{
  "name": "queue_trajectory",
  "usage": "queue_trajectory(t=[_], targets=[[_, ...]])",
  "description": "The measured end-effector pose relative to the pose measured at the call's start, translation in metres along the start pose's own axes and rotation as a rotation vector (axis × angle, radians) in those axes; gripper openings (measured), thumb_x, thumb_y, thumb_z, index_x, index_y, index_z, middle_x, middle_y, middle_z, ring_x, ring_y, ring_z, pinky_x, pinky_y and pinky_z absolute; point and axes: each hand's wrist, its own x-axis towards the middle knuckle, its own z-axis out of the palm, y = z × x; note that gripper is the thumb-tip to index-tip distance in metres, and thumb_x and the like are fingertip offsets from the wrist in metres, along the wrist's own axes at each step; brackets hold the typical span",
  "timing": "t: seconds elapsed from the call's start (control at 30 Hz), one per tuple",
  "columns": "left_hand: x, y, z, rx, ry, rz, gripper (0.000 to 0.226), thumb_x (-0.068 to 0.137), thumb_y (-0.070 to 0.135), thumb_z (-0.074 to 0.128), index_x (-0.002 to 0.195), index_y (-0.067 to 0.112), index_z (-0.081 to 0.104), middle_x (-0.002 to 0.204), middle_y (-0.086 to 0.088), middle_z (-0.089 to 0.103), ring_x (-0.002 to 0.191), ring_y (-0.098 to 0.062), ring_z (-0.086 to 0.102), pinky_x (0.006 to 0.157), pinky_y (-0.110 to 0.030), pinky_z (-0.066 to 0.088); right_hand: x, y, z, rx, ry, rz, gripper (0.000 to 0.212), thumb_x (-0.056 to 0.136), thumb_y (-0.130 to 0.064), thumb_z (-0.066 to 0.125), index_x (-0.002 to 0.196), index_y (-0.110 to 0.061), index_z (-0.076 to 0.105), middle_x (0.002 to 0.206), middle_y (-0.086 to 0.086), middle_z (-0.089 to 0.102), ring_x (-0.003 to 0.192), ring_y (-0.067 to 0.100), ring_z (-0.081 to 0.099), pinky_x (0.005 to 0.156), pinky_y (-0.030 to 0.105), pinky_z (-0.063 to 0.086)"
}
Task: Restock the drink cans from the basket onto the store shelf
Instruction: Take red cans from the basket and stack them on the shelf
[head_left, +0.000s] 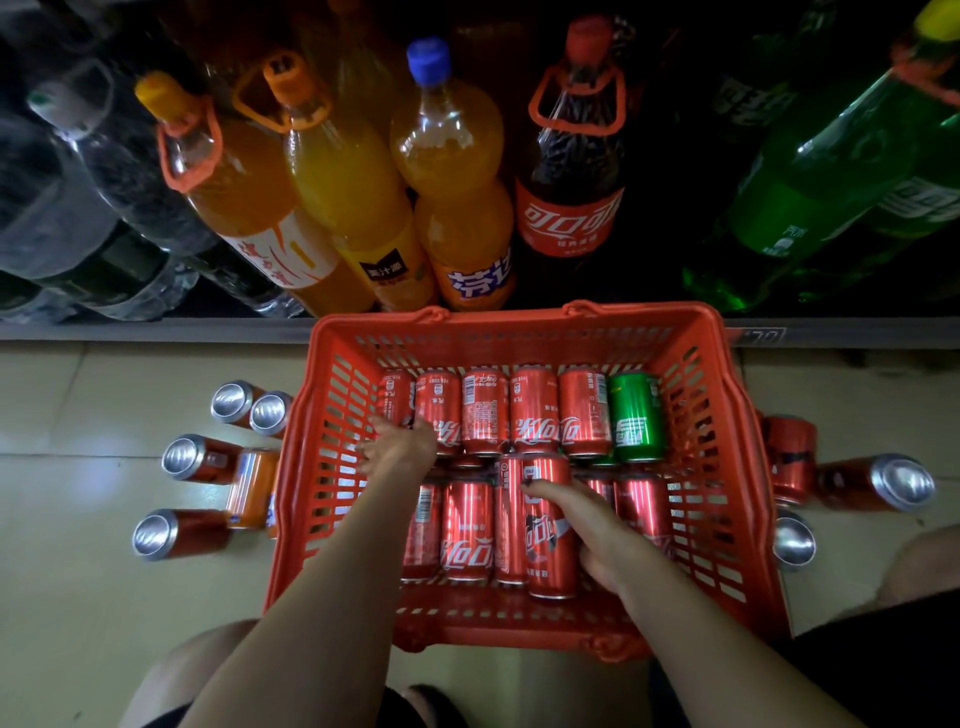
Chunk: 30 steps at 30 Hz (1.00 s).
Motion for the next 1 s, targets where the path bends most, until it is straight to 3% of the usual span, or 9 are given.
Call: queue_trajectory(t=[0.07,0.13,0.3,0.4,0.5,0.57,0.7,0.83,1.0], targets=[[0.009,-0.009,0.001,-0.047,-0.024,0.002,0.095,0.093,0.057,0.054,0.164,0.029,-0.003,0.157,-0.026,0.041,0.139,-0.051,0.045,0.112,-0.060,0.044,0.000,-0.001,0.000,0.006,0.000,-0.002,0.038,0.084,-0.025,0.081,0.120,-0.024,0.068,0.100,0.007,0.081,0.094,0.028,0.078,0.085,0.043,0.060],[0.030,-0.021,0.006,-0.094,-0.045,-0.006,0.111,0.078,0.059,0.059,0.160,0.028,-0.008,0.144,-0.025,0.056,0.129,-0.047,0.056,0.104,-0.059,0.051,-0.001,-0.001,0.001,0.010,-0.002,-0.007,0.037,0.085,-0.024,0.080,0.120,-0.023,0.068,0.100,0.007,0.081,0.093,0.027,0.078,0.083,0.041,0.060],[0.025,-0.018,-0.006,-0.127,-0.046,-0.041,0.114,0.080,0.070,0.066,0.159,0.001,0.020,0.141,-0.022,0.058,0.130,-0.046,0.056,0.108,-0.057,0.048,-0.002,-0.001,0.001,0.024,-0.005,0.000,0.036,0.085,-0.024,0.079,0.120,-0.022,0.069,0.103,0.009,0.080,0.094,0.029,0.078,0.080,0.040,0.061],[0.023,-0.014,-0.011,-0.118,-0.072,-0.025,0.124,0.080,0.069,0.074,0.160,-0.004,0.013,0.149,-0.027,0.052,0.135,-0.047,0.053,0.114,-0.055,0.044,-0.001,-0.002,0.001,0.028,-0.002,0.017,0.036,0.085,-0.023,0.080,0.119,-0.020,0.069,0.104,0.011,0.080,0.095,0.031,0.077,0.079,0.041,0.062],[0.027,-0.018,-0.012,-0.179,-0.113,-0.005,0.138,0.054,0.074,0.081,0.156,-0.003,0.028,0.136,-0.024,0.064,0.120,-0.042,0.066,0.107,-0.052,0.053,0.000,-0.003,0.000,0.025,0.013,0.029,0.038,0.083,-0.025,0.082,0.119,-0.021,0.069,0.103,0.010,0.080,0.096,0.032,0.077,0.086,0.045,0.062],[0.013,-0.019,-0.020,-0.165,-0.098,0.038,0.112,0.065,0.072,0.080,0.145,0.000,0.048,0.130,-0.020,0.067,0.117,-0.039,0.067,0.105,-0.048,0.053,0.000,-0.003,-0.001,0.025,0.013,0.028,0.036,0.084,-0.024,0.081,0.118,-0.022,0.069,0.102,0.010,0.080,0.095,0.031,0.077,0.087,0.045,0.061],[-0.026,-0.025,-0.032,-0.254,-0.079,0.138,0.071,0.086,0.058,0.076,0.130,0.003,0.063,0.124,-0.017,0.070,0.114,-0.036,0.067,0.103,-0.044,0.054,-0.003,-0.005,0.000,0.019,-0.001,0.043,0.038,0.083,-0.025,0.081,0.119,-0.021,0.069,0.103,0.010,0.080,0.097,0.031,0.077,0.094,0.049,0.059],[-0.066,-0.040,-0.026,-0.382,-0.181,0.251,0.033,0.094,0.041,0.073,0.110,0.013,0.068,0.096,-0.004,0.074,0.081,-0.017,0.071,0.065,-0.028,0.056,-0.006,-0.008,-0.003,0.040,-0.024,0.064,0.040,0.082,-0.024,0.081,0.120,-0.016,0.071,0.107,0.013,0.079,0.103,0.035,0.075,0.100,0.054,0.055],[-0.099,-0.048,0.006,-0.334,-0.442,0.304,0.040,0.096,0.036,0.073,0.127,0.012,0.063,0.101,0.002,0.073,0.083,-0.011,0.073,0.061,-0.022,0.058,-0.014,-0.014,0.000,0.104,-0.062,0.120,0.021,0.087,-0.016,0.074,0.106,-0.009,0.074,0.102,0.017,0.078,0.093,0.034,0.073,0.100,0.052,0.056]])
